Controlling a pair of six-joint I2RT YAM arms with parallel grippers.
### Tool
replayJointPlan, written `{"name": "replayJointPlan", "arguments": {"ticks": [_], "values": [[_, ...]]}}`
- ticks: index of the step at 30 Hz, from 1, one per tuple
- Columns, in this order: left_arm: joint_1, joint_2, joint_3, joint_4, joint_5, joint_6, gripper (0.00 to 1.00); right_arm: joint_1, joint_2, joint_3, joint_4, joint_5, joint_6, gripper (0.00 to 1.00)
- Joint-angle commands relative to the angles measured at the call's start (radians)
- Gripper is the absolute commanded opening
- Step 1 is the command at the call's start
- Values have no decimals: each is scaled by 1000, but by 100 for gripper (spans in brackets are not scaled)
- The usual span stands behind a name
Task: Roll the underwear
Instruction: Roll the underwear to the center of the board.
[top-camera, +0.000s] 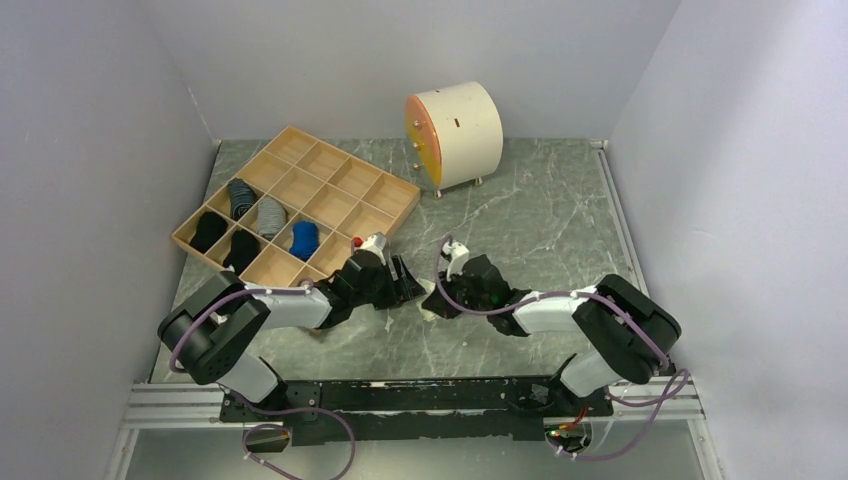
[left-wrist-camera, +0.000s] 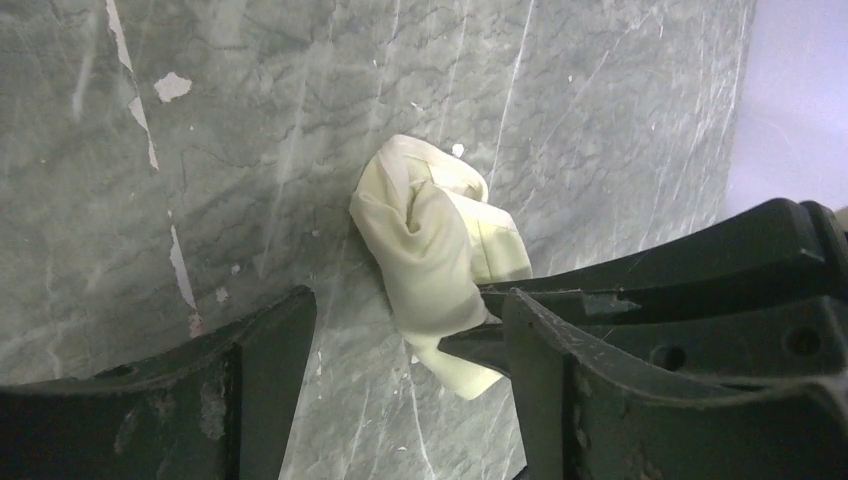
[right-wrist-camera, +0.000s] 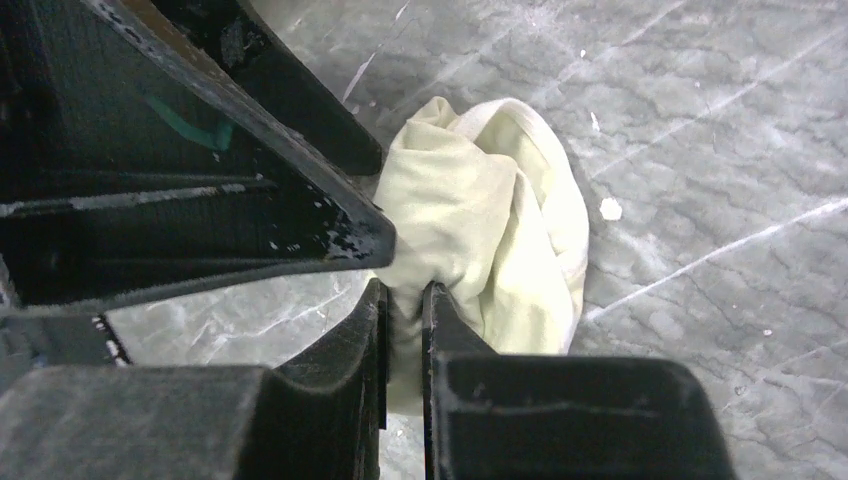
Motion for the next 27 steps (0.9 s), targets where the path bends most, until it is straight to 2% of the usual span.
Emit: {"name": "replayJointPlan", "arguments": {"ticks": [1, 5, 10, 15, 19, 20, 21, 24, 27], "values": [[-5, 14, 9, -54, 13, 36, 73, -70, 31, -74, 195, -231, 129, 6], [-19, 27, 14, -26, 13, 38, 71, -143, 61, -150, 360, -321, 218, 6], [-47, 73, 82, -60, 11, 74, 66, -189, 129, -164, 456, -418, 246, 7], [-62, 132, 113, -84, -13, 53, 52, -199, 162, -150, 484, -471, 234, 9], [-62, 139, 103, -81, -40, 38, 33, -199, 109, -120, 347, -436, 177, 15], [-63, 136, 101, -89, -49, 37, 31, -198, 75, -111, 300, -419, 160, 19], [-63, 131, 100, -99, -59, 36, 29, -193, 33, -96, 236, -391, 143, 27], [-62, 115, 85, -103, -79, 24, 27, -128, -95, -5, -71, -190, 5, 46], [-63, 100, 77, -101, -85, 10, 26, -39, -154, 60, -240, -6, -69, 56]]}}
